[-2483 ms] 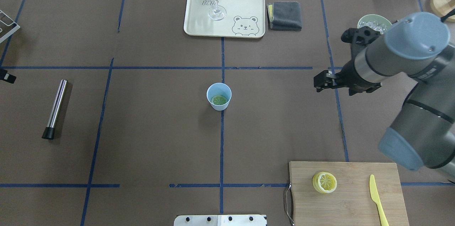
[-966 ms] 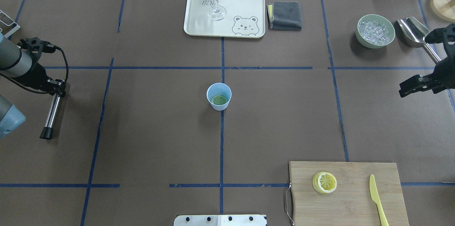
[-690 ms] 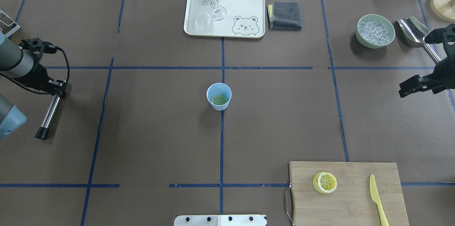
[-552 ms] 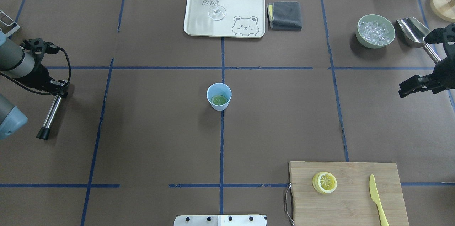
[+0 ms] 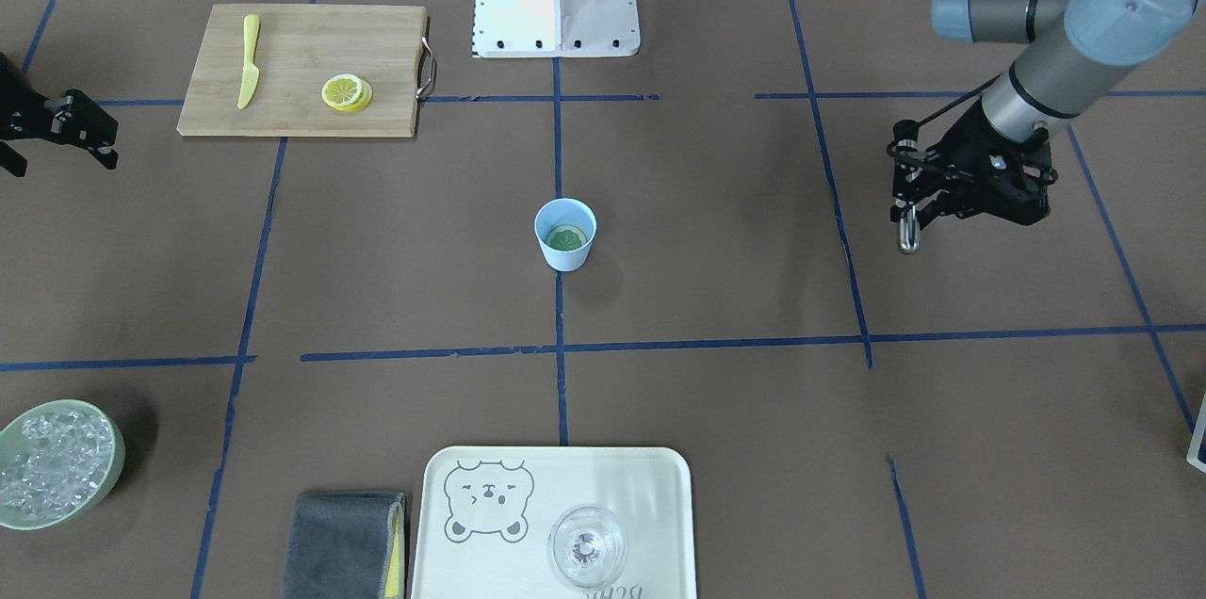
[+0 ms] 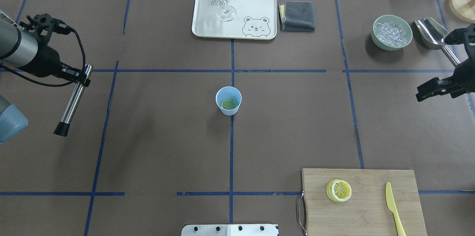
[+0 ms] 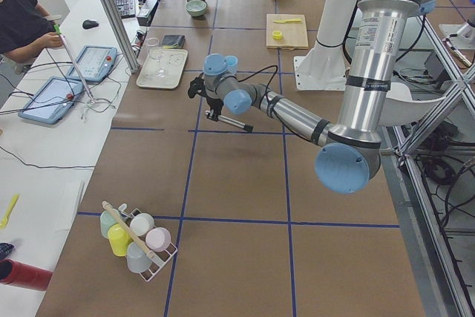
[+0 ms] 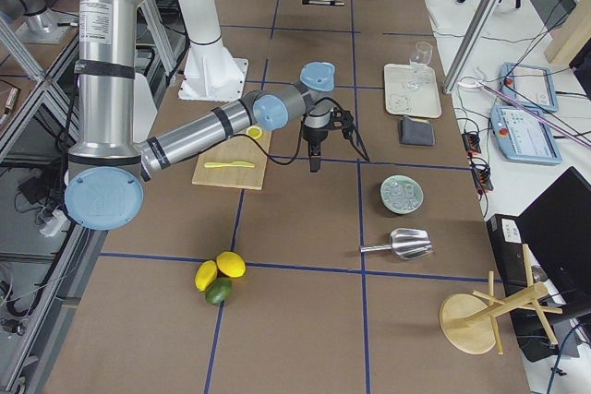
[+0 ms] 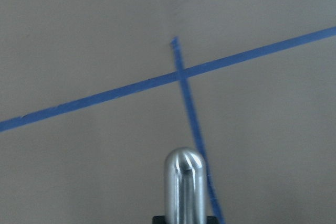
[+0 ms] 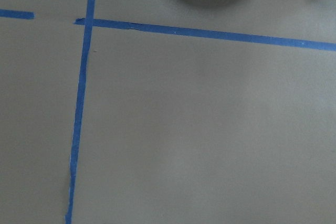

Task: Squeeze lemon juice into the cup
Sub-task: 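Grasp the steel muddler with the left gripper and lift it, then carry the muddler with the left gripper over the blue cup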

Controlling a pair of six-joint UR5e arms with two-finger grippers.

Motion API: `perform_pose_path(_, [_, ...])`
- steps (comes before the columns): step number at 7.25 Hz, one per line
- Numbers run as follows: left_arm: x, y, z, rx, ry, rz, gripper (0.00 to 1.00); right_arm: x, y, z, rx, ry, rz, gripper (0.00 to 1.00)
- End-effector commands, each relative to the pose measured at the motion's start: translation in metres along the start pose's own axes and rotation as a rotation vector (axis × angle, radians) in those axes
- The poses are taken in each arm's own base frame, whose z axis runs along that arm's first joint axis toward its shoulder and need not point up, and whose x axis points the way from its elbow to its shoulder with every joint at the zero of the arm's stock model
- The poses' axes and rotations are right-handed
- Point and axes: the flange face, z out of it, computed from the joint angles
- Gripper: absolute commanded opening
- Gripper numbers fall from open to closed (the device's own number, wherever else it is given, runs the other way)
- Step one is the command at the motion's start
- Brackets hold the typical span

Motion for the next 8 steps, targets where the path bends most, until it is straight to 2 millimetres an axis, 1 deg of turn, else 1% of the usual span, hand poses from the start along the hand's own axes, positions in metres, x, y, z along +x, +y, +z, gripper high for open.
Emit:
perform_pose_path(1, [0.144,-0.017,-0.024,0.129,0.096,0.133,0.00,0.001,0.000,-0.001,0.002,0.000,0.003,1.00])
perform_pose_path(2, [0.216,-0.030,-0.020,0.213,0.127,0.205,0.00,0.001,0.000,0.000,0.000,0.001,0.006,1.00])
perform_pose_path(3, [0.264,-0.042,-0.022,0.288,0.186,0.270,0.00,0.001,0.000,0.000,-0.002,0.000,0.008,1.00])
perform_pose_path(4, [0.275,-0.048,-0.035,0.502,0.246,0.312,0.00,0.001,0.003,0.001,-0.016,-0.015,0.012,1.00])
perform_pose_path(5, [0.292,-0.036,-0.025,0.705,0.297,0.318,0.00,0.007,0.003,-0.001,-0.022,-0.025,0.026,1.00])
perform_pose_path(6, [0.310,-0.025,-0.012,0.834,0.230,0.259,0.00,0.010,0.004,-0.002,-0.023,-0.029,0.032,1.00])
perform_pose_path(7, [0.329,-0.012,-0.005,0.935,0.162,0.202,0.00,0.011,0.008,0.000,-0.038,-0.041,0.037,1.00])
perform_pose_path(8, [0.334,0.002,0.009,1.052,0.115,0.127,0.00,0.012,0.008,-0.002,-0.041,-0.050,0.043,1.00])
